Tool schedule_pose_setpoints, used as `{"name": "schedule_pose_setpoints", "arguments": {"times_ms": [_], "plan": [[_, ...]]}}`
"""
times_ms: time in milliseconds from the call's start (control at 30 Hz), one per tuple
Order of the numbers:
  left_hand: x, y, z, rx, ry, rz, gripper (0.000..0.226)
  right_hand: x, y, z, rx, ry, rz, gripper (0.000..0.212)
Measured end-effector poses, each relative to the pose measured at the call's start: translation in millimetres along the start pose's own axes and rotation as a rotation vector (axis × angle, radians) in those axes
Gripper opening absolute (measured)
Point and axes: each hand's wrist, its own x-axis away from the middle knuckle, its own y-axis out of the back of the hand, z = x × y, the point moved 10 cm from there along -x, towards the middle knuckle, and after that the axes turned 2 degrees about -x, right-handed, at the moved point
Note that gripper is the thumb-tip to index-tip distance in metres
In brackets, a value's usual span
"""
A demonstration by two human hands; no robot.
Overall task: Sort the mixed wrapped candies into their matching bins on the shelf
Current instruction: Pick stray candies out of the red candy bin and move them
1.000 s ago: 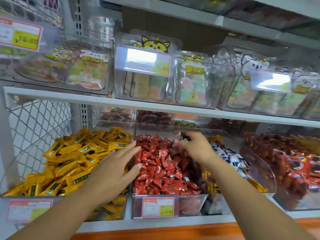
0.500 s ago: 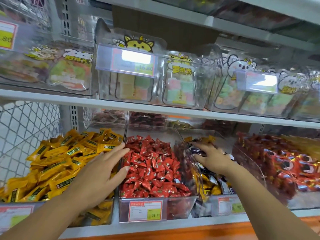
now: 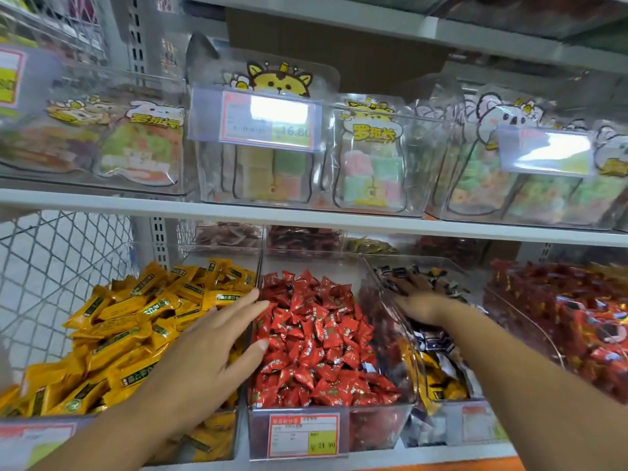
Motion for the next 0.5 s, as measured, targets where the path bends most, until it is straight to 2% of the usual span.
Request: {"name": "schedule_pose_setpoints", "arguments": {"times_ms": [100, 167, 233, 300, 367, 433, 500], "plan": [[1, 1, 0, 0.044, 0.001, 0.001, 0.063, 13, 31, 8, -0.006, 0.049, 0.006, 0.064], [1, 1, 2, 0.064, 0.002, 0.003, 0.067, 29, 59, 34, 0.027, 0.142, -0.153, 0.055], [1, 2, 2, 0.041, -0.009, 0.017, 0.072, 53, 69, 78, -0.094, 0.275, -0.254, 0.041], [0, 3, 2, 0.001, -0.026, 0.031, 0.075, 76, 53, 130, -0.173, 0.397, -0.196, 0.037], [0, 5, 2, -0.024, -0.042, 0.038, 0.074, 81, 26, 175, -0.195, 0.493, -0.161, 0.044], [0, 5, 3, -0.023, -0.043, 0.034, 0.07, 78, 6, 200, -0.223, 0.539, -0.207, 0.054], [0, 5, 3, -0.01, -0.041, 0.026, 0.067, 66, -17, 204, -0.184, 0.53, -0.199, 0.056]]}}
